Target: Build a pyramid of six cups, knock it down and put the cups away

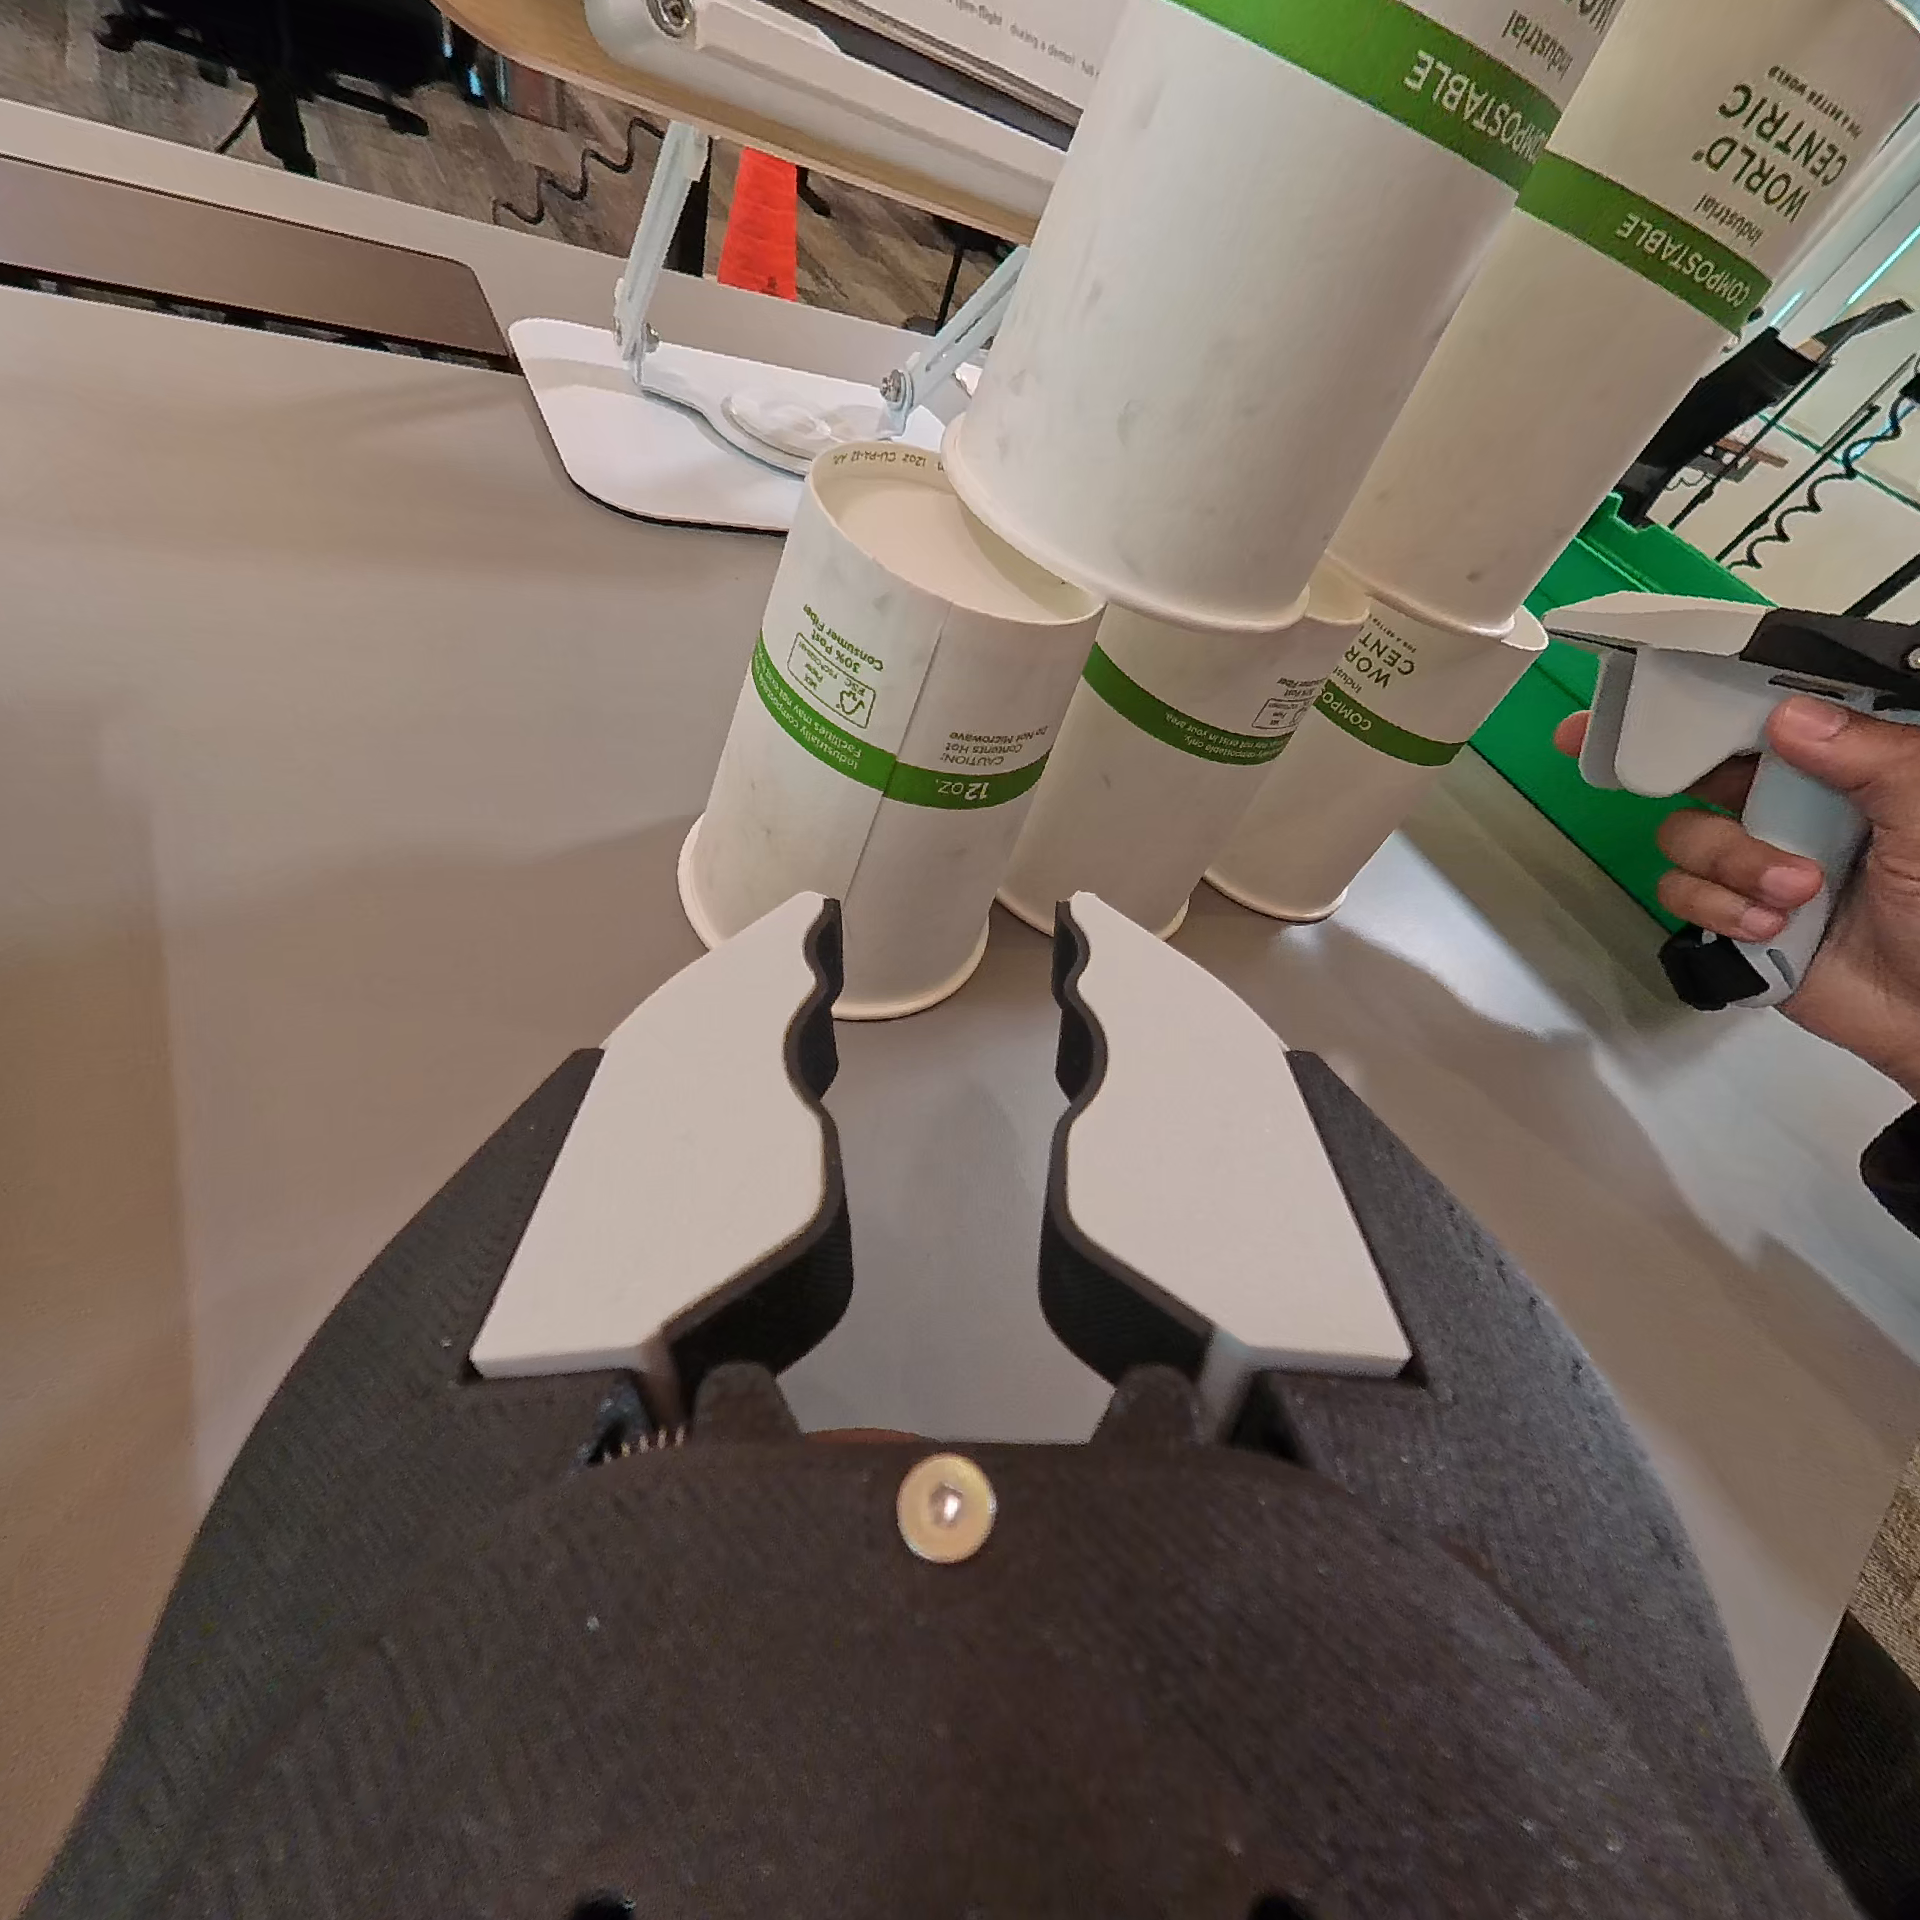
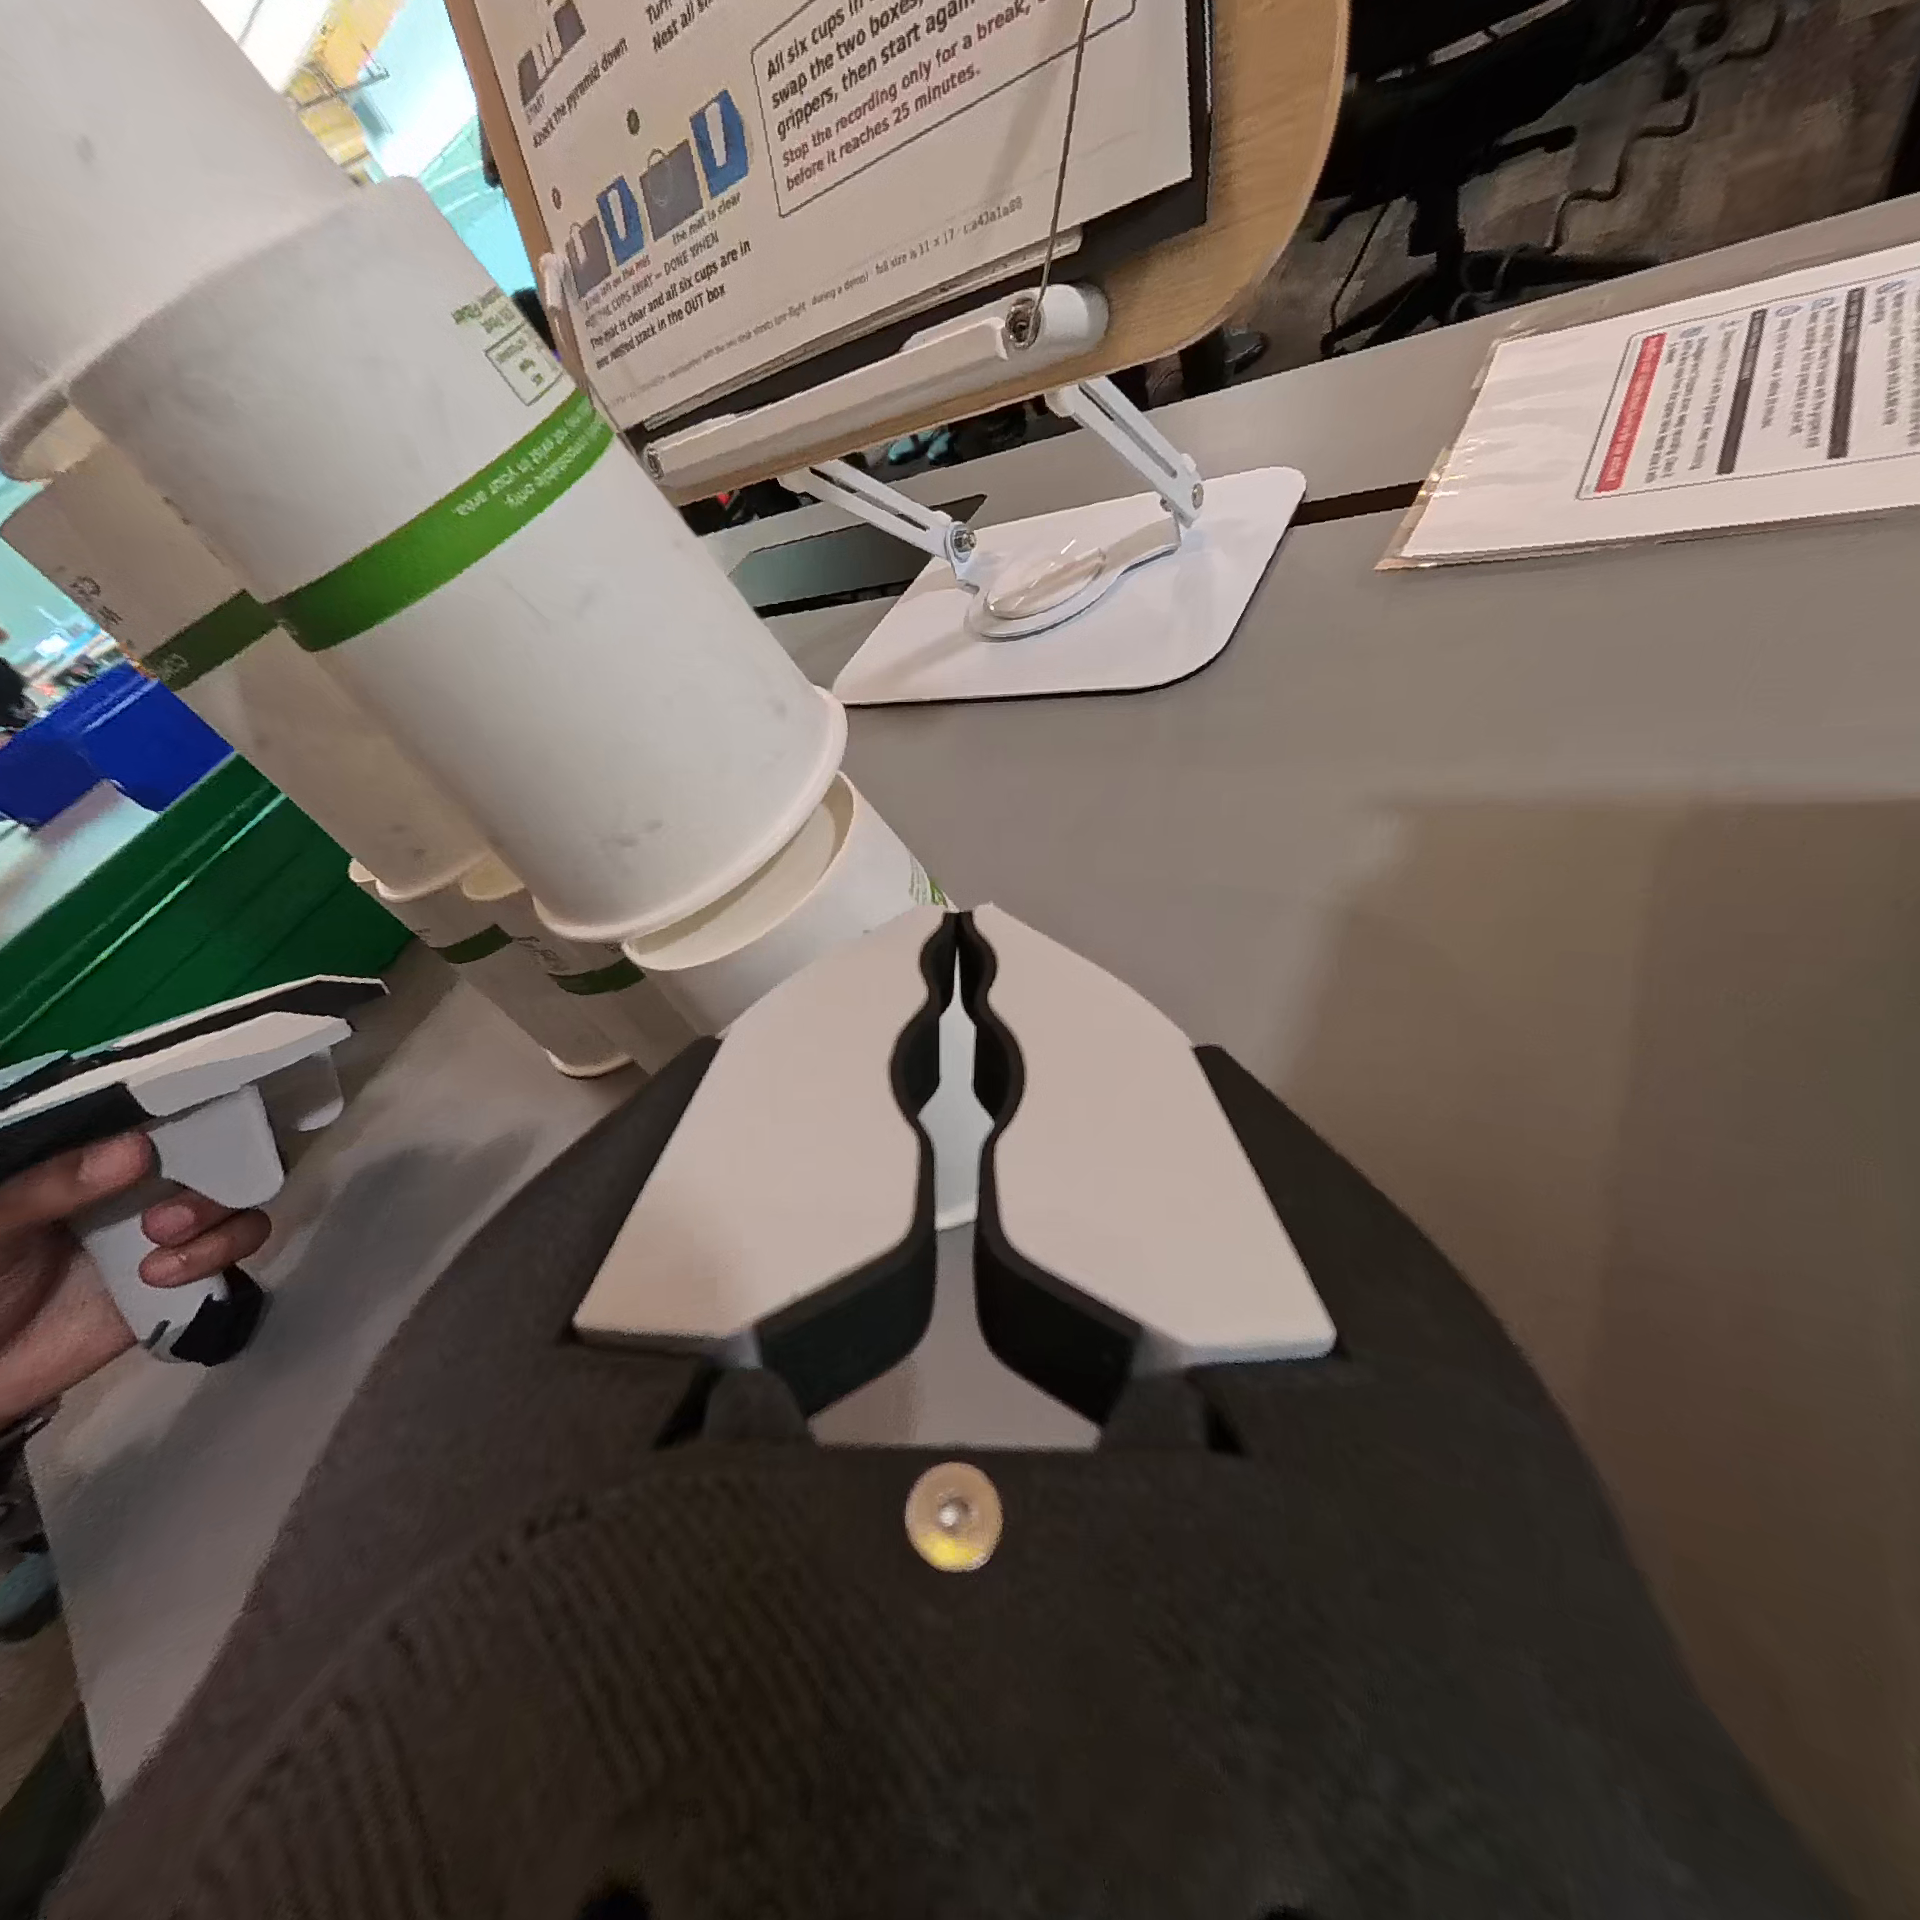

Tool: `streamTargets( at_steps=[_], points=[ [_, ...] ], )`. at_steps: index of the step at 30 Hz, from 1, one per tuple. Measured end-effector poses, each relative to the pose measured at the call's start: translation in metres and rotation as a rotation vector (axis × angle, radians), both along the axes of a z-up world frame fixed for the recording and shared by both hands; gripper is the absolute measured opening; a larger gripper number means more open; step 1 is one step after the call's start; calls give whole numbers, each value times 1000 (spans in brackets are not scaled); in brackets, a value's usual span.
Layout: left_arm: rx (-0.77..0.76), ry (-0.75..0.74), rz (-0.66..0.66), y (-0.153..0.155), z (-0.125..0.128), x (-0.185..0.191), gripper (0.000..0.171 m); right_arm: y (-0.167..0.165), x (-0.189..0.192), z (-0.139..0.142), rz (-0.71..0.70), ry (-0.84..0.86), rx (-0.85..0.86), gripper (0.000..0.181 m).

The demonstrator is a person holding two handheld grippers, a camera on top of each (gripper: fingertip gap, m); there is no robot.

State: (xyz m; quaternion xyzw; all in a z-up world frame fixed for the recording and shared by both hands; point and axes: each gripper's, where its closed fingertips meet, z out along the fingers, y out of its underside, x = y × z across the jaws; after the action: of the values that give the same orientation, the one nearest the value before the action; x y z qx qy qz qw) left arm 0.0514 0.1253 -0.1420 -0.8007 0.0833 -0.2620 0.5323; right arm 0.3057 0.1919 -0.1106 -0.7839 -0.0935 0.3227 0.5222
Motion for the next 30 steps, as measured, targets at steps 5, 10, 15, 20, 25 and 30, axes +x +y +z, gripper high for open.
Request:
streamTargets(
  at_steps=[5, 10, 15, 20, 25, 30],
  points=[
    [0, 1, 0, 0, 0, 0, 39, -2, 0, 2, 24, 34, 2, 1],
    [0, -1, 0, 0, 0, 0, 39, 1, 0, -5, -3, -21, -7, 0],
    [-2, -2, -2, 0, 0, 0, 39, 4, 1, -9, -31, -88, 10, 0],
    [-4, -3, -5, 0, -1, 1, 39, 4, 1, -10, -31, -90, 12, 1],
    [-6, -5, -7, 0, -1, 1, 39, 5, 2, -11, -36, -84, 7, 0],
    [-7, -5, -8, 0, -1, 1, 39, 5, 1, -12, -31, -92, 7, 0]
  ],
)
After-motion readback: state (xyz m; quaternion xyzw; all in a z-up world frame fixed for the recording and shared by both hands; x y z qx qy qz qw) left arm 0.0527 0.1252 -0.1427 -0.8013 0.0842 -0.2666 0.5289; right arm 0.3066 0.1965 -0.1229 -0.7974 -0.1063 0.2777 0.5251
